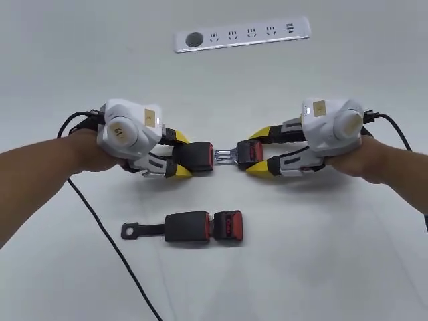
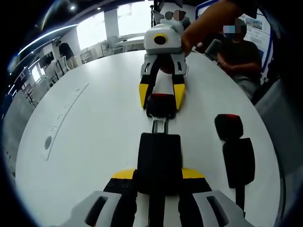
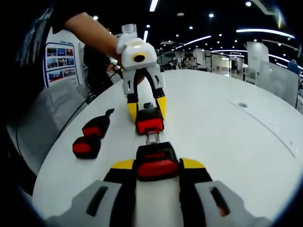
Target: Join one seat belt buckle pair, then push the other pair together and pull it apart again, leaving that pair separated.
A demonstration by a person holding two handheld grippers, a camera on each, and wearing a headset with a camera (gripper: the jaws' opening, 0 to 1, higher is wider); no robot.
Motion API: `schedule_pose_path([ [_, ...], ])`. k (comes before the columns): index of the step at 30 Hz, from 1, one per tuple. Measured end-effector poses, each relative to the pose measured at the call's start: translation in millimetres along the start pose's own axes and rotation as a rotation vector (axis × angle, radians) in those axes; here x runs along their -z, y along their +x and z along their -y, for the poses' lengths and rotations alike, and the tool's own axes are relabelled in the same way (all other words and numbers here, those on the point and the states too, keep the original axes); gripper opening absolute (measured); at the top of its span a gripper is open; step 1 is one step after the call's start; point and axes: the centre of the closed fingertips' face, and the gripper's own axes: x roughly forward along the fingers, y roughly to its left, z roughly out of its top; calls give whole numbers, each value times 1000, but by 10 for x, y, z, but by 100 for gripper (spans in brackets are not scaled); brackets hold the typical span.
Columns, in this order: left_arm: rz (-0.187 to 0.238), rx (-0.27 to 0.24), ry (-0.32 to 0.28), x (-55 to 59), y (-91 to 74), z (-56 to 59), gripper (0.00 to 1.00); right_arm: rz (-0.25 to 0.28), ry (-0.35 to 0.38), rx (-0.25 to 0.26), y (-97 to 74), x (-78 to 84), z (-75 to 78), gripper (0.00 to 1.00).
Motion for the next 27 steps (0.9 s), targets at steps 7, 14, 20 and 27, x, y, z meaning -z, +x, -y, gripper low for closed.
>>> schedule_pose_path([
  [7, 1, 1, 0, 2, 0, 1, 34, 3, -6, -5, 79, -42, 34, 36],
  [14, 0, 2, 0, 5, 3, -5, 34, -11, -15, -12, 112, -56, 29, 36],
  [20, 0, 2, 1, 2, 3, -7, 34, -17, -17, -18, 176, -92, 28, 36],
  [27, -11, 7, 10, 9, 9, -6, 34, -23, -11, -13, 213, -113, 21, 36],
])
